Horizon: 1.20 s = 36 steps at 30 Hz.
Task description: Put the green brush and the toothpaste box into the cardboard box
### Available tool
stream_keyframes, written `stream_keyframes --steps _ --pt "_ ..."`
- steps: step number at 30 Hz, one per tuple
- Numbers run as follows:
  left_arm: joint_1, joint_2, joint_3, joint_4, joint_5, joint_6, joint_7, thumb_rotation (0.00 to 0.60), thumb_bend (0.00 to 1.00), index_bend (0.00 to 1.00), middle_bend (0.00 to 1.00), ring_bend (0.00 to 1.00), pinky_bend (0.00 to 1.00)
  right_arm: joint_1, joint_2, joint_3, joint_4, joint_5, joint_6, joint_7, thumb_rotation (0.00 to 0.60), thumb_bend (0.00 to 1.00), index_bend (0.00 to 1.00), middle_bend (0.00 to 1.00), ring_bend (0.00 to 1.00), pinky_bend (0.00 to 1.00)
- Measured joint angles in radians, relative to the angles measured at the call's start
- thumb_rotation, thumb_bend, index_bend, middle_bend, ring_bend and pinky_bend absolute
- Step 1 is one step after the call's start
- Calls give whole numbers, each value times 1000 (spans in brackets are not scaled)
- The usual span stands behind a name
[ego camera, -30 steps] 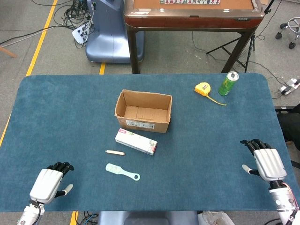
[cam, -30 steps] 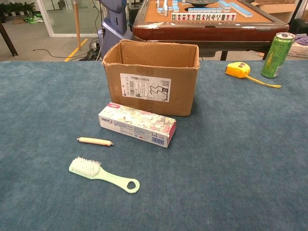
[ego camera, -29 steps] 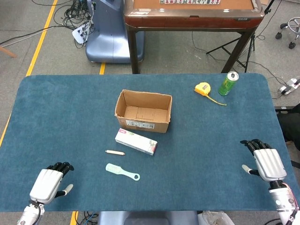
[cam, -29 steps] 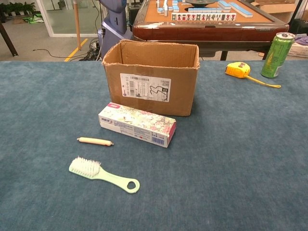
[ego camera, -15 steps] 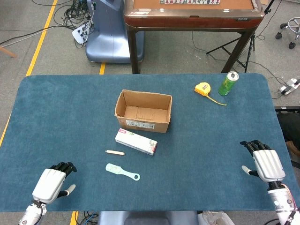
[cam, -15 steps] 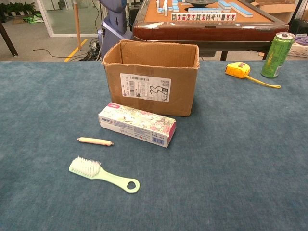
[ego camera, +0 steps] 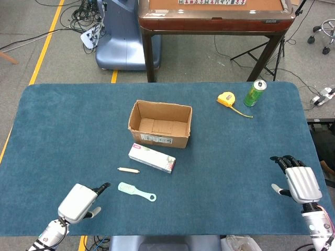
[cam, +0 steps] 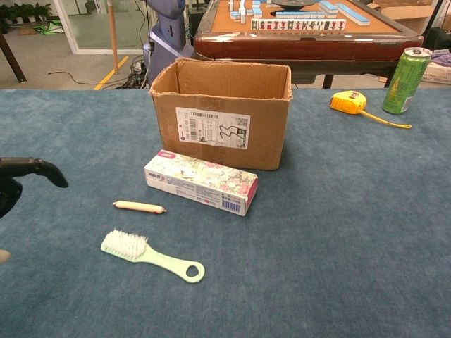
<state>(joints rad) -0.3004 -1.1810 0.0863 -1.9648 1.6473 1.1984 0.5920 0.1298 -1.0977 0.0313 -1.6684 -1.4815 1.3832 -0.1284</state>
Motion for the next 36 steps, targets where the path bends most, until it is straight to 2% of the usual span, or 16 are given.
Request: stream_keyframes --steps 2,7,10,14,25,36 --pt "-30 -4 -7 -16 -7 -51 0 600 109 271 996 998 1000 -3 5 1 -1 -3 6 12 600 2 270 334 217 375" --pt "-112 -26 -33 -41 -47 -179 -18 600 103 349 1000 1000 1000 -7 17 3 -2 -9 16 36 600 1 270 333 217 375" --pt "-151 -67 -53 -36 -72 -222 -10 600 95 398 1000 1000 1000 -11 24 3 -3 -16 25 49 600 1 270 333 217 375" --pt "-180 -135 -78 -11 -113 -246 14 600 94 431 1000 1000 1000 -17 32 3 -4 -23 38 68 600 1 270 334 217 375" --pt "-261 -282 -116 76 -311 -315 156 600 95 431 1000 1000 1000 -26 53 8 -1 -31 55 113 600 1 270 334 217 375" --pt "-324 -371 -132 167 -453 -309 208 600 119 446 1000 1000 1000 -25 55 9 0 -31 49 118 600 1 270 333 217 375"
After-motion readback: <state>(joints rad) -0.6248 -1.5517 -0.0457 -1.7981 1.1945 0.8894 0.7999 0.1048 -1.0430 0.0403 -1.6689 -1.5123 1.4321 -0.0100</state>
